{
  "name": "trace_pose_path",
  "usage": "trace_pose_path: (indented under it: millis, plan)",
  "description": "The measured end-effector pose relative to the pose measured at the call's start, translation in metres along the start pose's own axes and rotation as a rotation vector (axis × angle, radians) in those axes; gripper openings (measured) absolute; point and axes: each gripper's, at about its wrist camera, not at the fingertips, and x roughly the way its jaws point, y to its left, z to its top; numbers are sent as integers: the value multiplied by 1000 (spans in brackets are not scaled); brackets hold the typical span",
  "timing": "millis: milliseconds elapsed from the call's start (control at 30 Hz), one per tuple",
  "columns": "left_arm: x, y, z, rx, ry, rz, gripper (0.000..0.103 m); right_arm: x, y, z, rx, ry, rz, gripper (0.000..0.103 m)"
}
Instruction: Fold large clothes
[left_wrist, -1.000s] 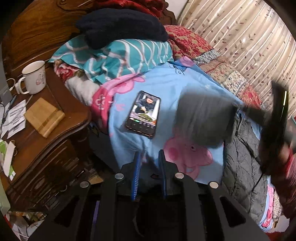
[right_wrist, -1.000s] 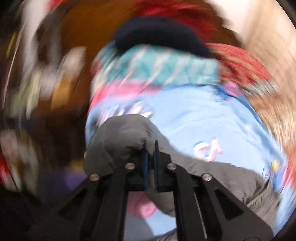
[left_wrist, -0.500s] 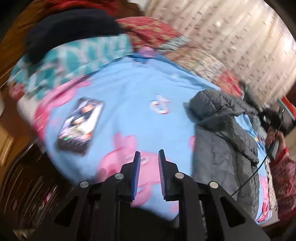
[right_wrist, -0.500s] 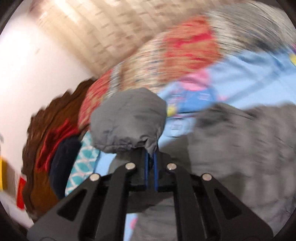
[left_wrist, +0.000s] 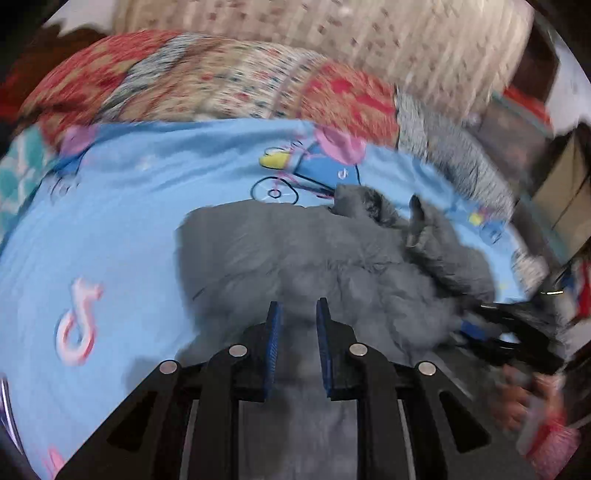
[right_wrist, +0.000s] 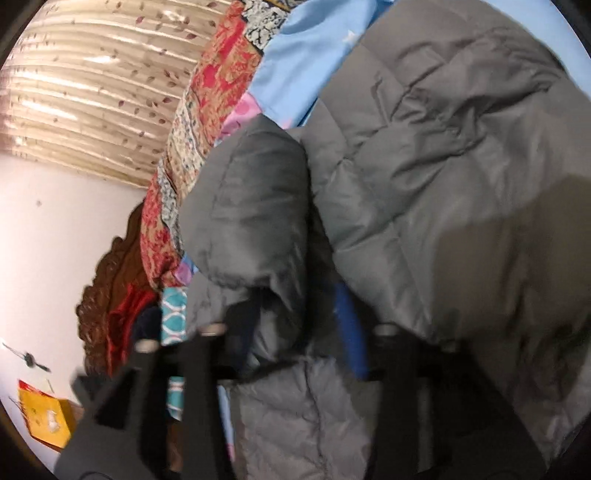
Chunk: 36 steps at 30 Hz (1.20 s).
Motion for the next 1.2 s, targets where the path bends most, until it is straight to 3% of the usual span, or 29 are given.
trace_pose_path:
  millis: [33, 100, 167, 233, 300, 467, 533, 633, 667, 800, 900, 933, 1000, 1100, 1167, 1200]
  plan:
    - [28, -6, 3, 37, 37, 80, 19, -11, 6, -1, -49, -27, -51, 59]
    - [66, 2, 3, 50, 107, 167, 20, -43, 19, -5, -189, -120, -207, 59]
    - [81, 13, 1, 20, 123, 197, 19, -69, 46, -10, -369, -207, -276, 59]
    - [80, 17, -1, 3, 113, 178, 20, -72, 71, -12, -479, -214, -269, 59]
    - [76, 13, -3, 15, 102, 183, 19, -60, 105, -13, -560, -184, -194, 59]
    - [74, 11, -8, 59, 94, 201, 20, 20, 182, -28, -723, -36, -80, 59]
    - [75, 14, -6, 45, 97, 193, 20, 59, 188, -25, -700, 57, -97, 59]
    - [78, 16, -5, 32, 101, 197, 20, 97, 151, -8, -557, 158, -204, 58]
    - [79, 17, -5, 32, 101, 200, 19, 91, 127, 4, -472, 125, -258, 51]
    - [83, 15, -8, 50, 91, 214, 20, -2, 50, 32, -285, -159, -361, 50]
    - [87, 11, -9, 61, 85, 233, 19, -43, -9, 38, -204, -165, -510, 51]
    - [87, 10, -9, 62, 85, 234, 20, -52, -22, 37, -188, -153, -516, 51]
    - [81, 4, -9, 69, 83, 219, 20, -73, -27, 30, -218, -169, -523, 51]
    - [65, 1, -12, 63, 56, 192, 20, -97, -6, 18, -296, -245, -465, 51]
    - [52, 2, -14, 48, 31, 171, 19, -101, 2, 20, -302, -283, -424, 62]
    - [48, 2, -15, 42, 24, 167, 20, -98, 2, 22, -299, -277, -415, 63]
